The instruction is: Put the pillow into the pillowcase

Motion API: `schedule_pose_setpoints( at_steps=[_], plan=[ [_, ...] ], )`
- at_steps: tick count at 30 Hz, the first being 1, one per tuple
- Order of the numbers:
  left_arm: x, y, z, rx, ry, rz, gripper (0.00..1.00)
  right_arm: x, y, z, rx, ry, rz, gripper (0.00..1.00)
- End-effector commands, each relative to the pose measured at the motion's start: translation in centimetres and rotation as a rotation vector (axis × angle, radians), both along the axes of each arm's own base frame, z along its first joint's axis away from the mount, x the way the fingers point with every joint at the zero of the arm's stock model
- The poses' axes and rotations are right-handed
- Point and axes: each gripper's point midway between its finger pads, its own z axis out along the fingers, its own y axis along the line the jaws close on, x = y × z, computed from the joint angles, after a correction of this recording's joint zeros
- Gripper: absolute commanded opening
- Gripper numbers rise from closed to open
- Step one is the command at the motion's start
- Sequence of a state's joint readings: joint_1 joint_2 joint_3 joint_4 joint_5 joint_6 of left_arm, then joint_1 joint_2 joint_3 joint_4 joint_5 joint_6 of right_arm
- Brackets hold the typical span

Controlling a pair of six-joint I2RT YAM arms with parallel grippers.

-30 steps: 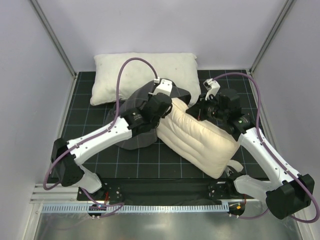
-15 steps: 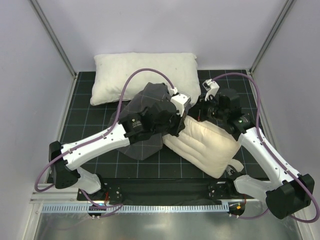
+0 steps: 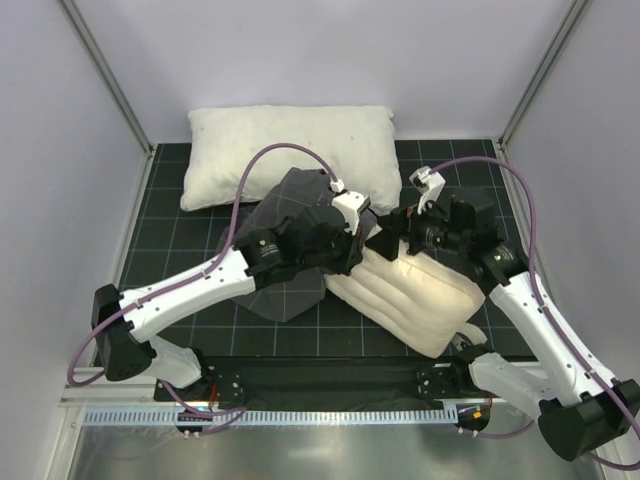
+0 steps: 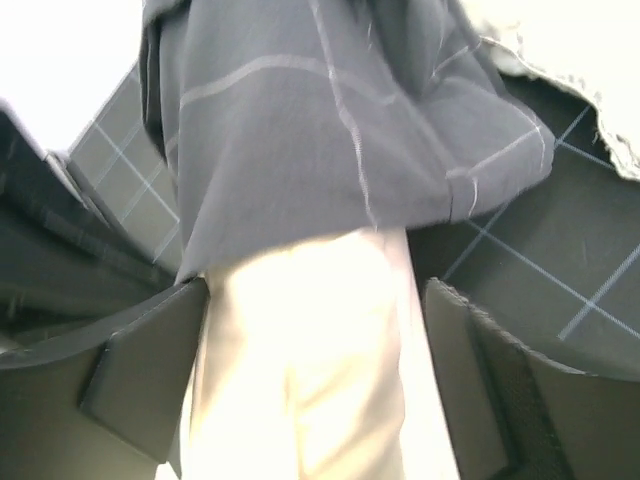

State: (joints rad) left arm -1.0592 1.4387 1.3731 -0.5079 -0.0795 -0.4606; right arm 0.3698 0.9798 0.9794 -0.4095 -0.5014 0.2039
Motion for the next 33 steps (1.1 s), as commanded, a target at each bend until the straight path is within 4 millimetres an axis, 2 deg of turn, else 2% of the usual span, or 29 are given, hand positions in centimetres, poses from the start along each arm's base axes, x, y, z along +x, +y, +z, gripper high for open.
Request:
schedule_pose_setpoints(
  at_steps=[1, 2, 4, 7, 11, 12, 16, 18, 20, 21, 22, 24, 25, 26, 27, 28, 30, 31, 33],
  plan=[
    [0.2, 0.5, 1.0, -0.042, -0.023, 0.032, 0.0, -3.5, -0.4, 0.8, -0.019, -0.01, 0.088, 1.0],
    [0.2, 0.6, 1.0, -0.04, -0.026, 0.035, 0.0, -4.0, -0.6, 0.2, -0.023, 0.002, 0.09, 1.0],
    [0.4, 0.7, 1.0, -0.034, -0.034, 0.046, 0.0, -5.2, -0.9, 0.5, -0.012, -0.027, 0.096, 1.0],
    [0.6, 0.8, 1.0, -0.033, -0.038, 0.054, 0.0, -6.5, -1.5, 0.0, -0.046, -0.004, 0.112, 1.0],
    [0.7, 1.1, 1.7, -0.045, -0.049, 0.067, 0.0, -7.0, -2.8, -3.4, -0.184, 0.098, 0.044, 0.99],
    [0.9, 1.3, 1.8, -0.043, -0.056, 0.081, 0.0, -7.6, -2.3, -4.3, -0.222, 0.108, 0.066, 0.97],
    [1.0, 1.2, 2.5, -0.058, -0.054, 0.092, 0.0, -7.2, -1.7, -6.6, -0.332, 0.168, 0.04, 0.92],
    [0.7, 0.9, 3.3, -0.079, -0.046, 0.078, 0.0, -6.5, -1.4, -7.6, -0.361, 0.196, 0.023, 0.59],
    [0.4, 0.9, 4.0, -0.087, -0.037, 0.062, 0.0, -5.8, -0.7, -6.7, -0.333, 0.177, 0.019, 0.32],
    [0.0, 0.9, 4.7, -0.103, -0.034, 0.052, 0.0, -5.7, -0.3, -6.0, -0.307, 0.163, 0.031, 0.31],
    [0.0, 0.8, 6.3, -0.134, -0.042, 0.047, 0.0, -5.2, 0.3, -3.8, -0.262, 0.117, 0.027, 0.29],
    [-0.8, 0.9, 8.1, -0.169, -0.036, 0.02, 0.0, -5.2, 0.7, -0.8, -0.209, 0.065, 0.034, 0.25],
    [-1.3, 1.0, 10.5, -0.224, -0.047, 0.009, 0.0, -5.2, 0.7, 2.8, -0.163, 0.003, 0.031, 0.24],
    [-1.7, 1.1, 11.6, -0.251, -0.044, -0.005, 0.0, -5.3, 0.6, 4.7, -0.14, -0.025, 0.024, 0.21],
    [-2.5, 1.1, 12.8, -0.284, -0.036, -0.031, 0.0, -5.3, 0.4, 6.6, -0.122, -0.051, 0.011, 0.14],
    [-3.1, 1.7, 15.1, -0.345, -0.037, -0.028, 0.0, -5.7, 0.1, 9.8, -0.088, -0.087, -0.003, 0.11],
    [-4.6, 2.0, 17.3, -0.416, -0.013, -0.078, 0.0, -6.2, -0.2, 12.6, -0.066, -0.111, 0.0, 0.04],
    [-5.2, 2.1, 18.6, -0.467, -0.002, -0.088, 0.0, -7.3, -0.3, 15.4, -0.03, -0.142, 0.029, 0.04],
    [-6.5, 2.8, 21.1, -0.551, 0.003, -0.121, 0.0, -7.9, 0.1, 17.4, 0.01, -0.152, 0.057, 0.04]
  ],
)
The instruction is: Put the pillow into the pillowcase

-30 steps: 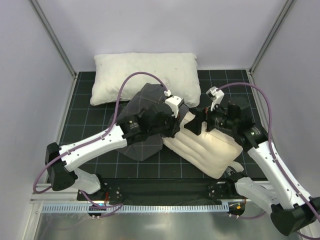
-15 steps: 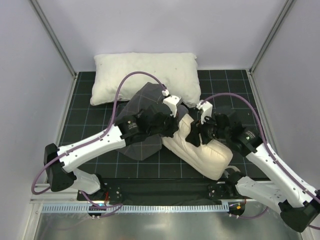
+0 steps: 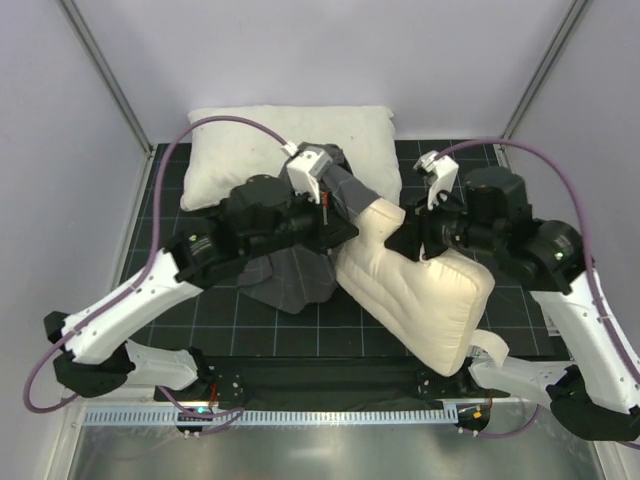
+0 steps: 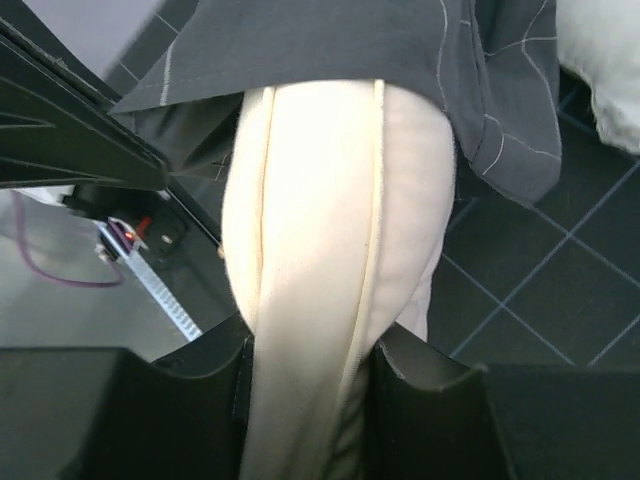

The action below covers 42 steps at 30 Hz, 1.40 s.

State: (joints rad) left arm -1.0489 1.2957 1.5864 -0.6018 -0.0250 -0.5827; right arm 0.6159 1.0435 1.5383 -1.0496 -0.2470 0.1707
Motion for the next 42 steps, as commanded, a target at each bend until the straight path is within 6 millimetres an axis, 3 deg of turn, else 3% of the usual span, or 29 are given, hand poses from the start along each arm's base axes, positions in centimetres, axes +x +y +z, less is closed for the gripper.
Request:
schedule_pose_setpoints(
  at_steps=[1, 4, 6, 9, 12, 14, 16, 18, 21, 24, 27, 30, 33, 36, 38, 39, 42],
  plan=[
    [-4.9, 0.8, 8.6, -0.281, 0.002, -0.168, 0.0, -1.3, 0.8, 11.2, 0.247, -0.229, 0.052, 0.04],
    [-6.7, 0.8, 11.2, -0.363, 0.036, -0.24, 0.0, -2.3, 1.3, 13.5, 0.307, -0.234, 0.094, 0.04],
    [-7.7, 0.7, 13.3, -0.444, 0.067, -0.281, 0.0, -2.1, 1.4, 13.8, 0.305, -0.238, 0.094, 0.04],
    [-10.0, 0.8, 16.1, -0.551, 0.112, -0.397, 0.0, -0.9, 1.1, 13.2, 0.278, -0.245, 0.039, 0.04],
    [-10.8, 0.6, 16.5, -0.561, 0.112, -0.434, 0.0, -0.3, 1.7, 12.1, 0.27, -0.243, 0.052, 0.04],
    [-9.9, 0.0, 14.7, -0.507, 0.115, -0.396, 0.0, -0.1, 2.0, 11.6, 0.278, -0.24, 0.054, 0.04],
    [-7.3, 0.0, 11.5, -0.387, 0.088, -0.262, 0.0, -0.4, 1.7, 11.7, 0.286, -0.262, 0.057, 0.04],
    [-4.4, 0.9, 9.3, -0.307, 0.054, -0.094, 0.0, -0.4, 1.0, 11.7, 0.267, -0.275, 0.036, 0.04],
    [-1.9, 2.2, 6.1, -0.204, 0.026, 0.052, 0.01, -0.2, -0.8, 11.4, 0.185, -0.292, -0.025, 0.04],
    [-0.4, 2.5, 3.5, -0.131, 0.016, 0.122, 0.01, -0.6, -1.8, 11.5, 0.161, -0.315, -0.042, 0.04],
    [0.7, 2.4, 1.3, -0.052, 0.006, 0.165, 0.04, -2.4, -1.0, 12.7, 0.236, -0.347, 0.041, 0.04],
    [0.8, 0.7, -1.2, 0.021, 0.031, 0.112, 0.07, -3.2, 0.2, 12.1, 0.264, -0.308, 0.117, 0.04],
    [-0.9, -2.0, -3.6, 0.077, 0.093, -0.022, 0.07, -1.9, 0.7, 9.9, 0.235, -0.262, 0.088, 0.04],
    [-2.7, -3.9, -5.2, 0.127, 0.091, -0.108, 0.04, 0.3, 1.2, 5.5, 0.195, -0.218, 0.033, 0.04],
    [-3.5, -4.3, -6.1, 0.152, 0.09, -0.123, 0.04, 1.4, 1.0, 3.2, 0.16, -0.202, -0.017, 0.04],
    [-3.6, -4.1, -6.6, 0.162, 0.094, -0.116, 0.04, 2.7, 0.4, 1.0, 0.11, -0.188, -0.082, 0.04],
    [-3.1, -3.1, -8.3, 0.206, 0.088, -0.076, 0.09, 3.7, -0.5, -1.6, 0.052, -0.176, -0.141, 0.04]
  ],
)
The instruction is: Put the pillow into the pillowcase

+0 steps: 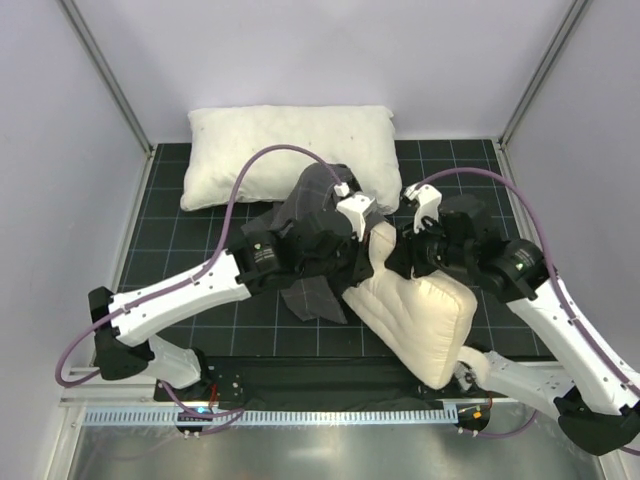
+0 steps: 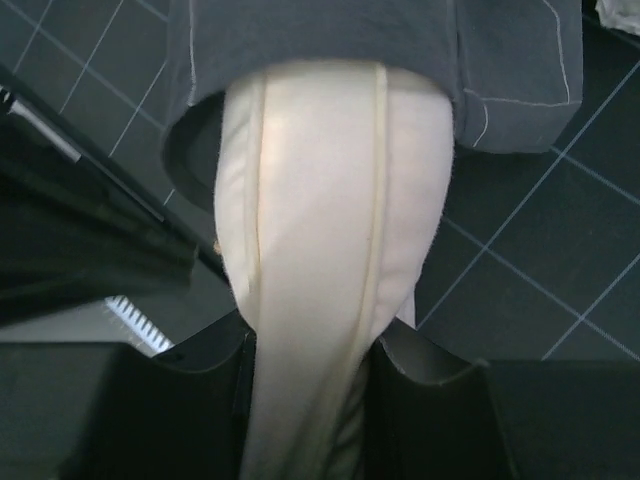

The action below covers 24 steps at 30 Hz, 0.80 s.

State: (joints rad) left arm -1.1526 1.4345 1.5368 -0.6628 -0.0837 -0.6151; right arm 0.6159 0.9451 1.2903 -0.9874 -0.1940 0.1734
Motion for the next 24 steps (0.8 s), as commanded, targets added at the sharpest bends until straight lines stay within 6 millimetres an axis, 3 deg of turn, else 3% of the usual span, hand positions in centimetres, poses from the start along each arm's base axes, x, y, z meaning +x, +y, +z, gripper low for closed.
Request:
schedule_pose_setpoints(
  at_steps=[1, 3, 4, 5, 8, 9, 11, 12, 14, 21, 24],
  plan=[
    [-1.2, 0.9, 0.7, -0.018, -0.033, -0.029, 0.11, 4.3, 0.8, 3.3, 0.107, -0.234, -0.098, 0.04],
    [-0.7, 1.9, 0.4, 0.001, -0.058, 0.004, 0.21, 4.3, 1.1, 3.0, 0.126, -0.25, -0.086, 0.04],
    [-0.6, 2.7, 0.4, 0.02, -0.068, 0.021, 0.29, 4.0, 1.3, 2.0, 0.126, -0.234, -0.068, 0.04],
    [-0.4, 3.4, 1.5, 0.008, -0.089, 0.041, 0.46, 3.6, 1.2, 2.1, 0.138, -0.25, -0.06, 0.04],
    [0.9, 6.5, 2.8, 0.05, -0.155, 0.15, 0.75, 3.0, 1.3, 1.7, 0.161, -0.276, -0.031, 0.04],
    [1.3, 7.4, 3.5, 0.058, -0.178, 0.184, 0.79, 2.8, 1.4, 1.4, 0.161, -0.276, -0.018, 0.04],
    [2.2, 9.1, 3.6, 0.127, -0.22, 0.236, 0.81, 2.5, 1.5, 1.2, 0.163, -0.278, 0.002, 0.04],
    [2.4, 9.3, 4.5, 0.126, -0.234, 0.248, 0.82, 2.5, 1.5, 1.0, 0.159, -0.279, 0.004, 0.04],
    [2.9, 9.8, 4.3, 0.19, -0.255, 0.257, 0.82, 2.7, 1.4, 0.7, 0.148, -0.279, 0.001, 0.04],
    [4.5, 7.6, 4.0, 0.325, -0.336, 0.216, 0.84, 2.7, 1.5, 0.1, 0.14, -0.268, 0.004, 0.04],
    [4.6, 5.6, 4.1, 0.336, -0.34, 0.167, 0.86, 2.7, 1.4, 0.1, 0.137, -0.268, 0.006, 0.04]
  ],
)
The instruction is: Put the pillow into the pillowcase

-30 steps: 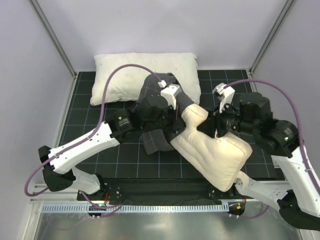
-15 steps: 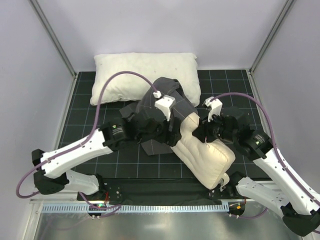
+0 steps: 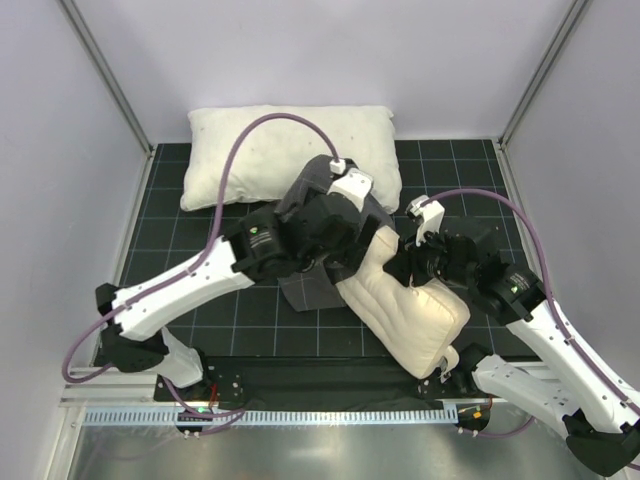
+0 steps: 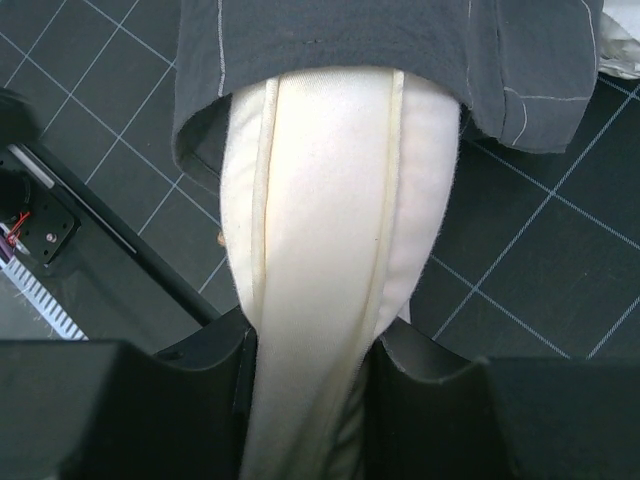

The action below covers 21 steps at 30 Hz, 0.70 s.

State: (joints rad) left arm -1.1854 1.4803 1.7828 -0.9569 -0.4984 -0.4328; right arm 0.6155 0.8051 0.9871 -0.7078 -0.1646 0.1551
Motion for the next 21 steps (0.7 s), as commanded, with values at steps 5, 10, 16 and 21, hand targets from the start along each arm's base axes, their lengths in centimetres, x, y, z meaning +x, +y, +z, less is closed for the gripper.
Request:
schedule_pose_setpoints(
  at_steps=[5, 10, 16, 21],
  plan=[
    [1.4, -2.5, -0.9, 0.153, -0.041, -0.047, 0.86, 1.1, 1.3, 4.6, 0.109, -0.169, 0.03, 0.04],
    [3.2, -2.0, -1.5, 0.237, -0.081, 0.055, 0.81, 1.1, 1.1, 4.6, 0.106, -0.169, 0.026, 0.04],
    [4.4, -1.3, -2.7, 0.317, -0.095, 0.122, 0.42, 1.0, 1.1, 5.1, 0.115, -0.182, 0.027, 0.04],
    [4.1, -2.9, -2.4, 0.254, -0.063, 0.062, 0.0, 1.2, 0.4, 6.1, 0.114, -0.225, -0.002, 0.04]
  ],
)
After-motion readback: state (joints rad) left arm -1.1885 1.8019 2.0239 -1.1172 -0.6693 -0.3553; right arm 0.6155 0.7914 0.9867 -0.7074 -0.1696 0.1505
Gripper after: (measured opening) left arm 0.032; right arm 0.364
